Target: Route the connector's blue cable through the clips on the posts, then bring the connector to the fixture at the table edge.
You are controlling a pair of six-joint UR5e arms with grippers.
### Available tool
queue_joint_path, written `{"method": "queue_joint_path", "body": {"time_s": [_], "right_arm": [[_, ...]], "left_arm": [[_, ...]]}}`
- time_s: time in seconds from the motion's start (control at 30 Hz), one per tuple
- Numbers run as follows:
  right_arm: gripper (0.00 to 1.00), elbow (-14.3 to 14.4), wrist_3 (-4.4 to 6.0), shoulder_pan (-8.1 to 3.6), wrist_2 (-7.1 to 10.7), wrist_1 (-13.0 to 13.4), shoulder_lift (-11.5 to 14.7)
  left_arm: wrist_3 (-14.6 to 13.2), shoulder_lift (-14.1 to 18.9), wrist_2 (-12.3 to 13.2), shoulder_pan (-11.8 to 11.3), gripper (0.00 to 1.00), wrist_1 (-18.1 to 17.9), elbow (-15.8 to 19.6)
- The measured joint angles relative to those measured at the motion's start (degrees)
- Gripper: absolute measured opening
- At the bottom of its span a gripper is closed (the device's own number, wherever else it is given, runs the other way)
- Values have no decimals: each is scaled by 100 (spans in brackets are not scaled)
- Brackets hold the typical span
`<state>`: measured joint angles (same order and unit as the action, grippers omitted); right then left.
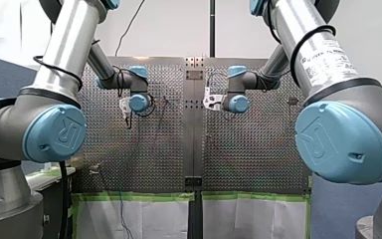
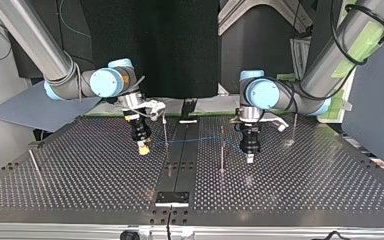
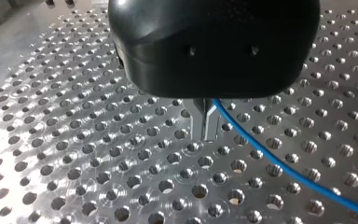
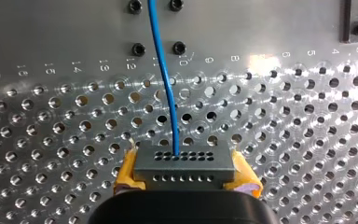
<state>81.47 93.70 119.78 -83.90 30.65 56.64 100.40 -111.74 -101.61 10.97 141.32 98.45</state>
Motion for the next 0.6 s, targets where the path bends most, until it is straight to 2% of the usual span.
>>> {"method": "queue_joint_path", "body": {"time_s": [0.03, 0.07, 0.2, 0.23, 0.4, 0.43, 0.47, 0.5, 0.53, 0.6], "right_arm": [[0, 0, 0, 0, 7, -9, -2], [0, 1, 0, -1, 13, -18, -3], [0, 0, 0, -2, 33, -41, -6], [0, -1, 0, -2, 40, -44, -6], [0, 0, 0, -2, 54, -58, -8], [0, -1, 0, -2, 55, -63, -8], [0, 0, 0, -2, 55, -69, -8], [0, 0, 0, -2, 56, -73, -8], [0, 0, 0, -2, 56, -78, -8], [0, -1, -1, 2, 56, -93, -8]], "left_arm": [[-20, 0, 15, -1, 55, 0, 0], [-43, 0, 14, -1, 63, 5, 0], [-185, 0, -86, 11, 63, 110, 0], [-224, 0, -135, 20, 58, 156, 1], [-284, 1, -359, 39, 61, 311, 1], [-284, 2, -395, 32, 70, 326, 0], [-277, 2, -402, 26, 92, 333, 1], [-262, 3, -398, 22, 92, 337, 2], [-239, 3, -379, 16, 100, 341, 2], [-185, 4, -319, 2, 100, 352, 3]]}}
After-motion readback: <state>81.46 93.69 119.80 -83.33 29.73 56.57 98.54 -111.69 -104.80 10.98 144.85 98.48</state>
